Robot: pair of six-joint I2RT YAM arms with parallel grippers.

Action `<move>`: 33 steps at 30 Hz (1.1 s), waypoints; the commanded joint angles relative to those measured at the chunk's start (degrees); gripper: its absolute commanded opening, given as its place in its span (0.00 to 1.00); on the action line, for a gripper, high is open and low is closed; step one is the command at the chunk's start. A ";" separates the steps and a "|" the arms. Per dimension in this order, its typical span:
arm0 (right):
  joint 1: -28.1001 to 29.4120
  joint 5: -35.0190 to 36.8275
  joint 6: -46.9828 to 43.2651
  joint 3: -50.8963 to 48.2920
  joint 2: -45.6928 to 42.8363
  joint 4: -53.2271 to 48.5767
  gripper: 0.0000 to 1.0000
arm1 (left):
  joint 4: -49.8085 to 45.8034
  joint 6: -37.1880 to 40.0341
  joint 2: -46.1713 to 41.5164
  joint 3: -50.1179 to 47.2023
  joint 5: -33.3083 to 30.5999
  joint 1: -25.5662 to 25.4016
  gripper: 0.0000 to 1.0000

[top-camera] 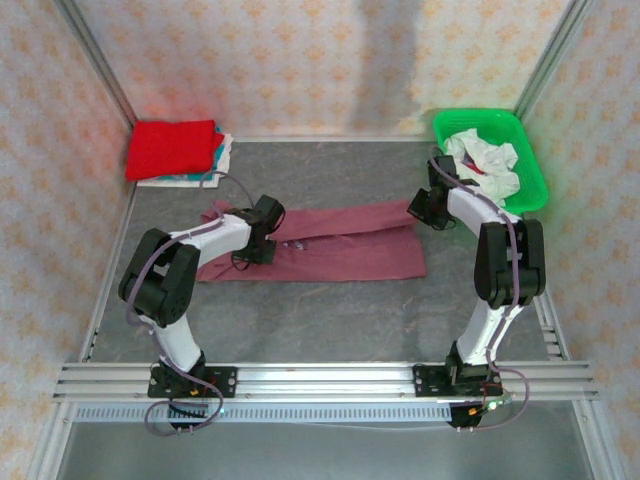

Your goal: Fold and stack the t-shirts

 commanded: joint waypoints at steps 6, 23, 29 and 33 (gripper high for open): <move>-0.43 1.33 -0.69 -1.74 0.15 -1.05 0.00 | -3.16 -0.53 -5.75 -0.09 -2.54 0.18 0.00; -0.41 1.71 -0.64 -4.87 0.99 0.15 0.01 | -4.43 -0.25 -8.60 -3.47 -1.52 0.18 0.01; -0.40 3.42 -0.96 -4.98 -0.47 -1.53 0.29 | -5.87 -0.31 -13.71 -4.30 -0.20 -0.52 0.44; -0.34 3.46 -1.10 -3.21 -2.71 -3.30 0.32 | -6.30 -0.61 -20.95 -3.58 2.12 -0.44 0.46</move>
